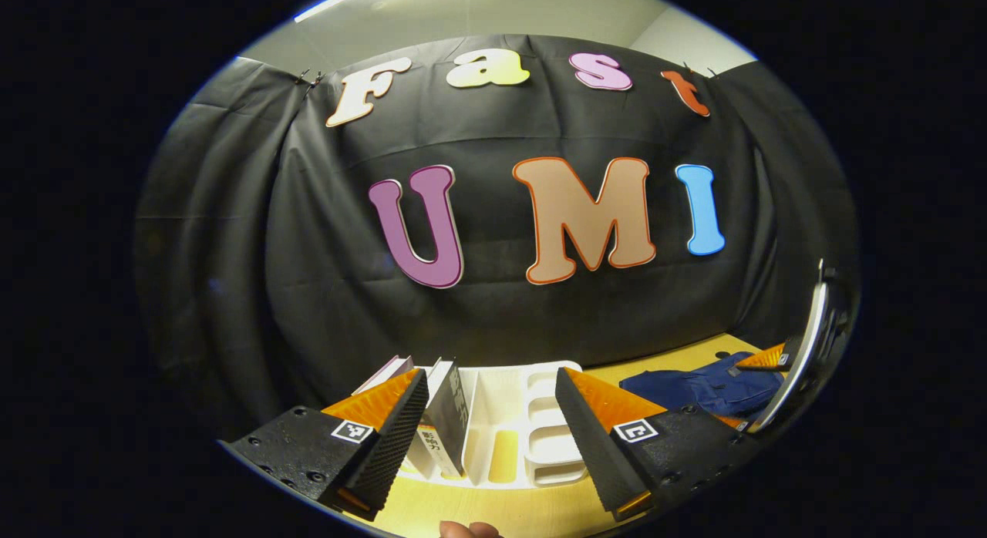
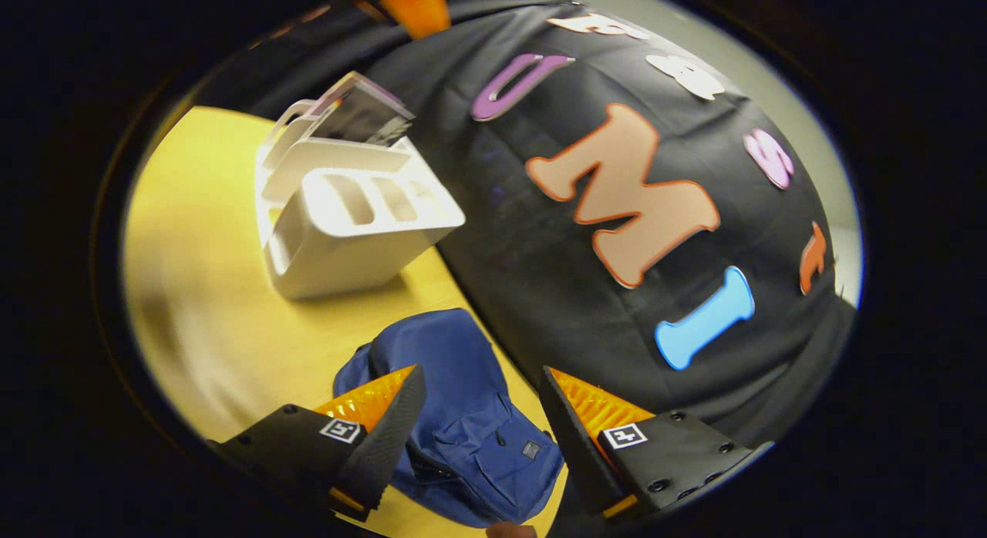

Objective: Open the schoolbag, grab two books from the bookshelf and put them into the schoolbag.

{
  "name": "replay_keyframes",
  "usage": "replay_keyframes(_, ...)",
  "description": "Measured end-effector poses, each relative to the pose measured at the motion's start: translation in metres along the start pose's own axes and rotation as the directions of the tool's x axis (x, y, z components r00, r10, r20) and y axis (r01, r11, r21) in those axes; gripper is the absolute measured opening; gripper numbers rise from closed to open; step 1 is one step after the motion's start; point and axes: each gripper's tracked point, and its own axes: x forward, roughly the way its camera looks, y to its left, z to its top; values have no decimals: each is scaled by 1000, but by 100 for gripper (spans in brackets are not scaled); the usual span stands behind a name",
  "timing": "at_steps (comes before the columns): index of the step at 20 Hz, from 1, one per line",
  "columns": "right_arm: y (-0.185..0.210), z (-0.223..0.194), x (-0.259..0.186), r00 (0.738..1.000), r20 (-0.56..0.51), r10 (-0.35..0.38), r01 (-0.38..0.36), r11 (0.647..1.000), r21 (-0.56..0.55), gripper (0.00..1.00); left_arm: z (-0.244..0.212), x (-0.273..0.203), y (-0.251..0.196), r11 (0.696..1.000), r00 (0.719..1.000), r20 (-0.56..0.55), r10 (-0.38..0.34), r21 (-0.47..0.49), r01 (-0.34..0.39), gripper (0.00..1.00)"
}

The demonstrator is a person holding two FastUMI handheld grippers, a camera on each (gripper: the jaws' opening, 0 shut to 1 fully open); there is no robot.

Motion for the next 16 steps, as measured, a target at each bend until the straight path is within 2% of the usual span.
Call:
replay_keyframes(2, 29, -19, 18, 996, -38, 79, -83, 992, -95, 87, -1, -2, 6, 1000, 1000, -5, 10, -5, -10, 97)
replay_keyframes(5, 58, -49, 51, 980, -107, 167, -181, 972, -147, 87, -4, -5, 15, 999, 999, -15, 36, -3, -36, 96)
replay_keyframes(9, 63, -71, 77, 975, -169, 145, -184, 952, -245, 87, -9, -11, 36, 996, 995, -37, 89, -7, -90, 98)
replay_keyframes(11, 71, -70, 87, 972, -166, 169, -209, 942, -264, 87, -15, -13, 42, 994, 993, -52, 108, -11, -109, 99)
replay_keyframes(12, 68, -63, 88, 974, -155, 164, -203, 937, -285, 97, -14, -15, 45, 993, 992, -53, 118, -11, -118, 98)
replay_keyframes(13, 64, -58, 90, 978, -142, 151, -188, 932, -310, 87, -15, -17, 49, 992, 990, -55, 128, -10, -128, 98)
replay_keyframes(15, 53, -51, 92, 983, -124, 132, -167, 927, -337, 81, -15, -17, 53, 990, 988, -58, 142, -11, -143, 98)
replay_keyframes(16, 51, -52, 94, 983, -128, 129, -165, 929, -331, 91, -16, -17, 54, 989, 988, -60, 145, -16, -146, 98)
